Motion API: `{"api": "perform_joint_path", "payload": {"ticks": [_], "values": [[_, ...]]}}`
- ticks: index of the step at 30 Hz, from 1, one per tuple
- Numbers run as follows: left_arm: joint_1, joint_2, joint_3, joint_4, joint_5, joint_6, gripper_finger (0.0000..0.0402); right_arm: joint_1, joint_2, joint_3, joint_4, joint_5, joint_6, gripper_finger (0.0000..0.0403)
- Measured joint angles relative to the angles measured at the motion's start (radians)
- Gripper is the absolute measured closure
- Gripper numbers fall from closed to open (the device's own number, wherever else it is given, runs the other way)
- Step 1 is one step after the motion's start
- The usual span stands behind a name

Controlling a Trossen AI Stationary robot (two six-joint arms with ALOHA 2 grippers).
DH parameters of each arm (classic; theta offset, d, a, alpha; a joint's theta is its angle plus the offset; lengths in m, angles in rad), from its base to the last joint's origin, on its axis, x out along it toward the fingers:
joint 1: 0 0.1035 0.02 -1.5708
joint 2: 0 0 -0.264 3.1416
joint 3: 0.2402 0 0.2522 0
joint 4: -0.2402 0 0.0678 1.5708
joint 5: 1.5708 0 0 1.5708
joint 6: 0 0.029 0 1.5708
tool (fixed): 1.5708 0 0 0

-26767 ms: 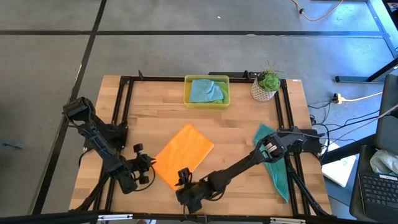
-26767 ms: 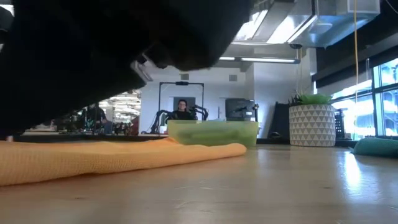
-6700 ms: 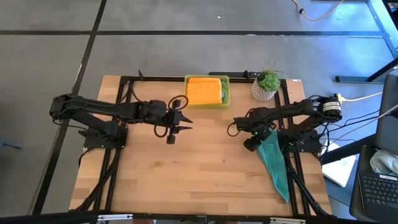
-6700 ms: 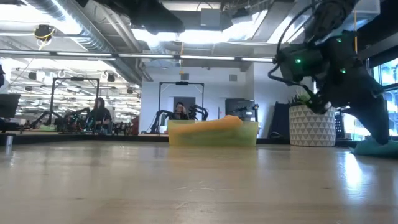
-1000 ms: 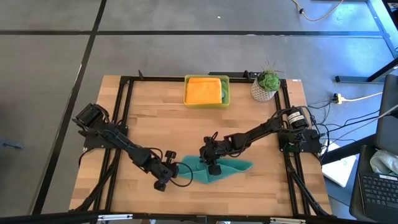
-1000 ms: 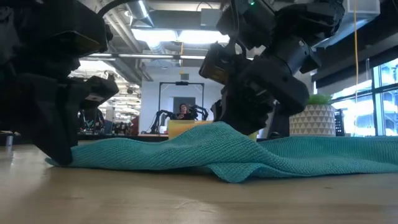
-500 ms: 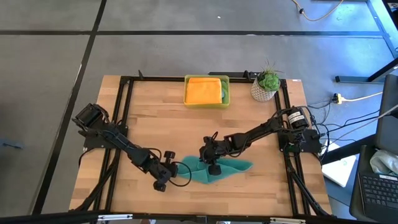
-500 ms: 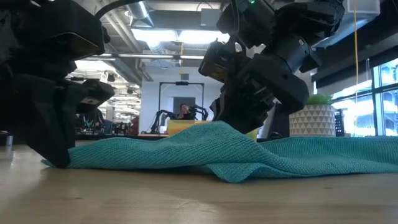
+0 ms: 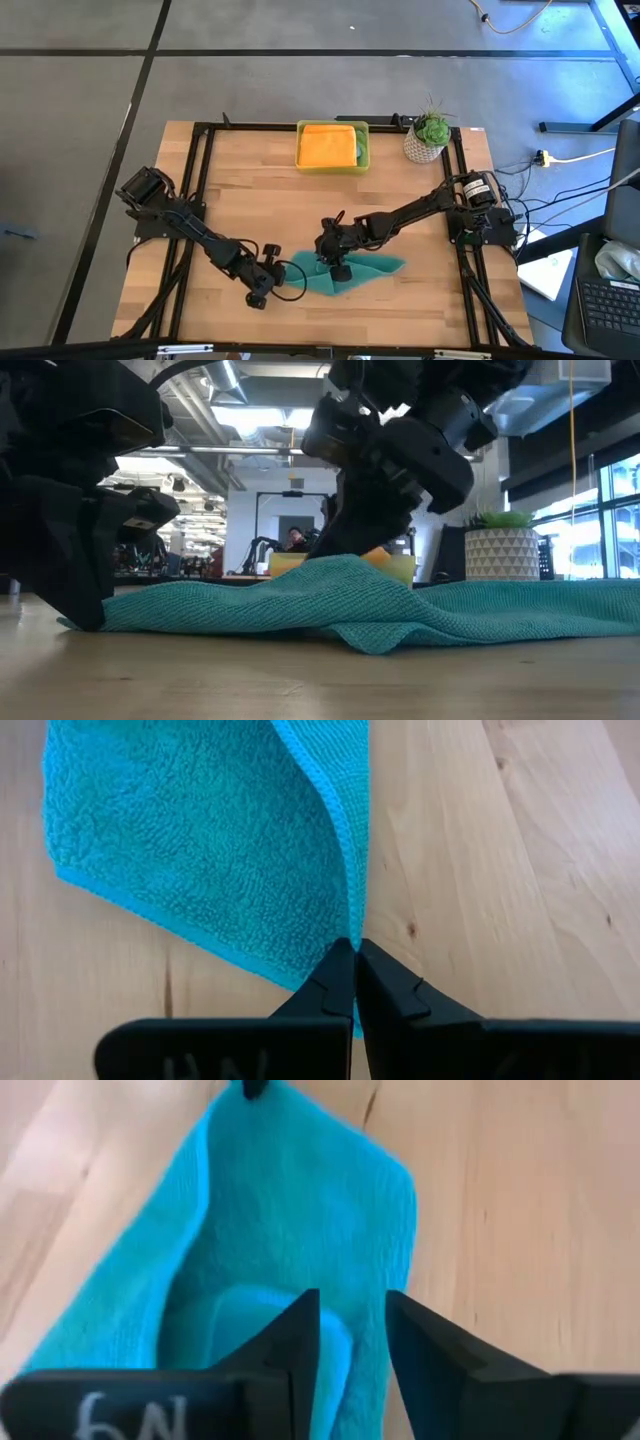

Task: Fold microfiber towels
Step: Fold the blue cloth

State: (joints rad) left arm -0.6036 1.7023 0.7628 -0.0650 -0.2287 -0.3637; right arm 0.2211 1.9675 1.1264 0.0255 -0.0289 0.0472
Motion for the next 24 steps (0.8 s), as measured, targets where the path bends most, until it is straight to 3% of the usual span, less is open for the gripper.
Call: {"api": "perform_joint_path", "payload": {"ticks": [6, 24], "values": [[-0.009, 0.0, 0.0, 0.0, -0.016, 0.0, 0.0402, 0.003, 0.0, 0.017, -0.114, 0.001, 0.001, 0.0286], [-0.008, 0.0, 0.0, 0.0, -0.02, -0.003, 0.0402, 0.028, 0.0, 0.014, -0.068, 0.002, -0.005, 0.0341]]}}
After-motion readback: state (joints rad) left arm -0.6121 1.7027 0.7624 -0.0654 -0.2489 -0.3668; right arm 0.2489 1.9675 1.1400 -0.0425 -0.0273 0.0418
